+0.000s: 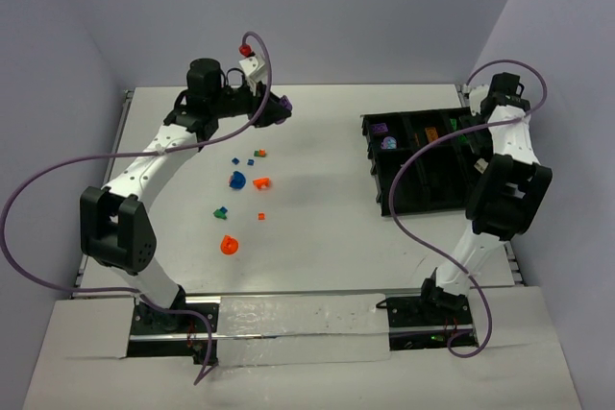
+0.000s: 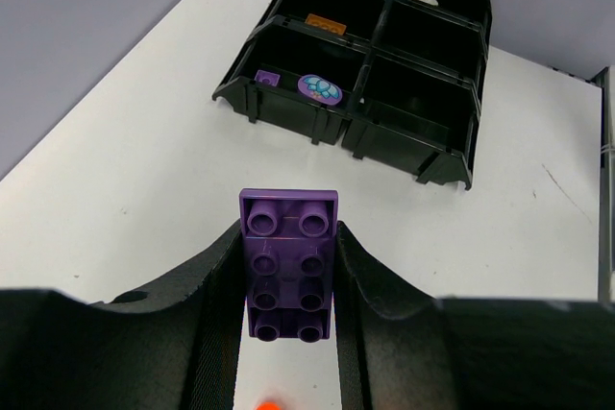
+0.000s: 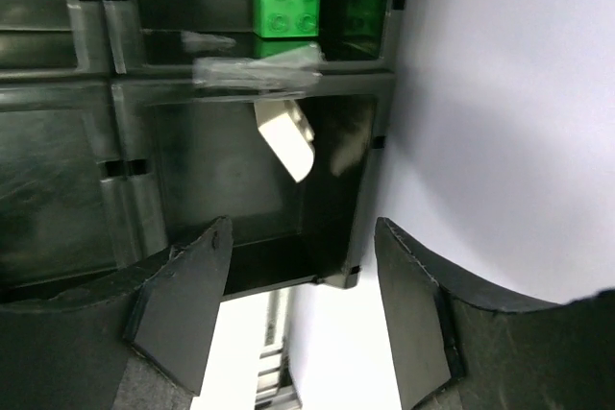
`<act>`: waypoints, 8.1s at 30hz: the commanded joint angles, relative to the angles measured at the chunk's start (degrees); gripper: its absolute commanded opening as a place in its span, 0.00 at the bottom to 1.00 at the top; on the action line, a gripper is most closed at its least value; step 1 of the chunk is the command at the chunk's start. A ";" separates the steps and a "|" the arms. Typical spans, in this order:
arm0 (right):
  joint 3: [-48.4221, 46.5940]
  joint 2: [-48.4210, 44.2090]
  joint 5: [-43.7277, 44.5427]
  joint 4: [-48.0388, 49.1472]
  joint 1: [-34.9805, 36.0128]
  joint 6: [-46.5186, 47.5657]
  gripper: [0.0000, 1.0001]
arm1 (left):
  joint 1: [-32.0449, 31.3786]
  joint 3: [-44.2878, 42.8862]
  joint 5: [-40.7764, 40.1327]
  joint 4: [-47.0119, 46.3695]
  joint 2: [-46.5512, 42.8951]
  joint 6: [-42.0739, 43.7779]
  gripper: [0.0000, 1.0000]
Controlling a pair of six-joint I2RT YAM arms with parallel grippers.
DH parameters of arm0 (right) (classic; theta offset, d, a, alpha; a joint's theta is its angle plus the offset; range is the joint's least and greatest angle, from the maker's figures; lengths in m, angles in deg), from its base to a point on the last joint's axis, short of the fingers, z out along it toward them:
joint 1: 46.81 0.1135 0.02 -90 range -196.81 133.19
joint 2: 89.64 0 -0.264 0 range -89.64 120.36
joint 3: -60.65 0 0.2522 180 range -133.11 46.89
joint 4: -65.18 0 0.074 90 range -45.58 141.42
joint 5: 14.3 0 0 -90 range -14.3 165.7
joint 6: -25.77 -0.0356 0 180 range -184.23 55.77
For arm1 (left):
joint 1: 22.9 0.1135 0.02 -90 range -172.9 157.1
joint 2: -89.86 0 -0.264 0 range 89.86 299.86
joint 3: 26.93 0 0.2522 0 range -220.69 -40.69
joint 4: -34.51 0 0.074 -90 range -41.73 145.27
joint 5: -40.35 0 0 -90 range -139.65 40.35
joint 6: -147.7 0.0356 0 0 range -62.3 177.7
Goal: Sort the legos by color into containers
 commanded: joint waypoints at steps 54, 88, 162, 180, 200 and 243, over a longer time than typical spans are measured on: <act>-18.41 -9.22 -63.93 2.89 49.29 -5.55 0.67 | 0.67 4.25 22.76 0.48 -9.31 11.40 0.06; -21.84 -6.15 -63.09 -4.05 51.57 0.25 0.27 | -0.65 4.14 21.33 -1.47 -8.39 9.00 0.28; -22.42 1.42 -28.70 -4.79 26.92 -8.06 0.98 | 12.78 32.45 -6.25 18.71 -18.78 34.84 0.62; -17.43 -3.86 -35.11 -4.77 27.94 -15.09 0.99 | 5.24 28.78 -7.75 -1.28 -0.08 38.78 0.55; -16.59 -4.80 -37.23 -6.90 27.93 -13.82 0.99 | 1.87 23.20 -10.23 3.95 9.30 44.43 0.32; 1.11 -13.44 -60.42 3.25 51.84 22.89 0.47 | 0.49 -7.78 23.99 62.09 2.38 75.78 0.00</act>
